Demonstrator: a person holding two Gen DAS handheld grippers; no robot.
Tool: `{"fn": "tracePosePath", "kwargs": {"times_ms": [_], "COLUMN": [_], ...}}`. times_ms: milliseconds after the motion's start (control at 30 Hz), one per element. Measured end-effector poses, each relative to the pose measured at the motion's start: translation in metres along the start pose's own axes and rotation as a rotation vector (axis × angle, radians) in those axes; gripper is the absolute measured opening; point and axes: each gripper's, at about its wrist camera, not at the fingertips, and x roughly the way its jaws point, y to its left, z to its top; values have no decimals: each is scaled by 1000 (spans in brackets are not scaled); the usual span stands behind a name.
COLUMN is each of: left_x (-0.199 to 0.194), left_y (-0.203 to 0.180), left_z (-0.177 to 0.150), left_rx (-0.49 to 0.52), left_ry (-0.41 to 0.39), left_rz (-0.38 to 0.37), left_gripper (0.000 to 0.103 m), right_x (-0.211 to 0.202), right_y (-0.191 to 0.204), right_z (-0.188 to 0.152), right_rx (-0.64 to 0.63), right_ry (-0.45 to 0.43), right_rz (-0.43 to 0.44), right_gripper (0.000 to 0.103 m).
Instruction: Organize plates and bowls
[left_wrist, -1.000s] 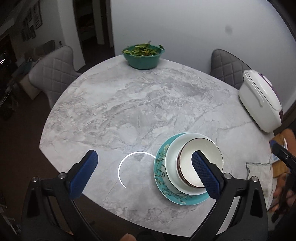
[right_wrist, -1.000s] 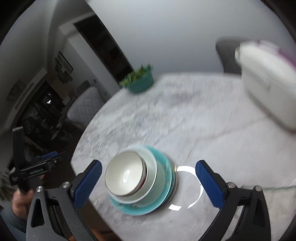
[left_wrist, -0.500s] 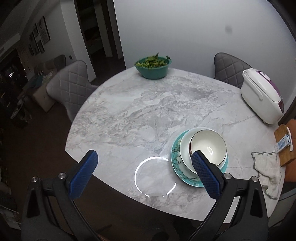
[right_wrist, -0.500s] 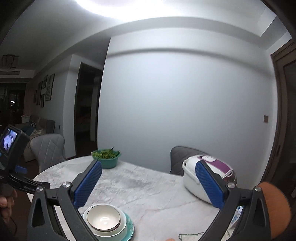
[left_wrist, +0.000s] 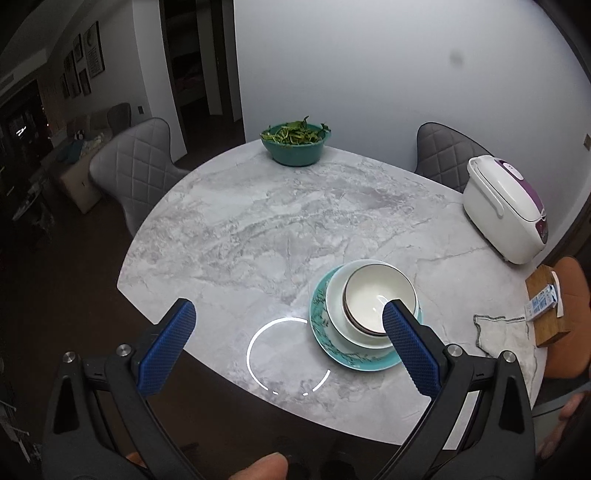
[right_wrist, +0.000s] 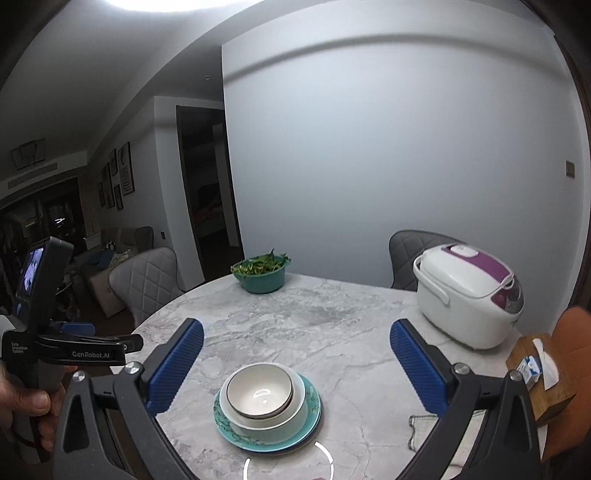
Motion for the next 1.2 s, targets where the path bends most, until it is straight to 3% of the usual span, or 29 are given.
{"fn": "tracePosePath", "kwargs": {"times_ms": [133, 333, 500, 600, 667, 767, 1200], "left_x": [-7, 5, 15, 16, 14, 15, 22], "left_y": [-6, -12, -12, -17, -16, -13, -8], "left_z": [-7, -19, -26, -22, -19, -16, -7], "left_rx": [-7, -21, -17, 36, 50, 35, 17], "left_ry": [-29, 29, 62, 63, 49, 53, 65], "left_rz": [-31, -70, -37, 41, 53, 1, -22], "left_gripper": [103, 103, 103, 103, 103, 103, 103], "right_x": [11, 36, 46, 54, 61, 64, 73], "right_y": [3, 4, 13, 19, 21, 22, 35], "right_z": [-2, -14, -18, -19, -19, -17, -9], "right_rx": [23, 74, 48, 33, 37, 48, 45], "right_ry": [98, 283, 332, 370, 397, 390, 385], "right_rz": [30, -49, -56, -91, -107, -92, -86], "right_gripper": [103, 103, 103, 103, 103, 103, 103]}}
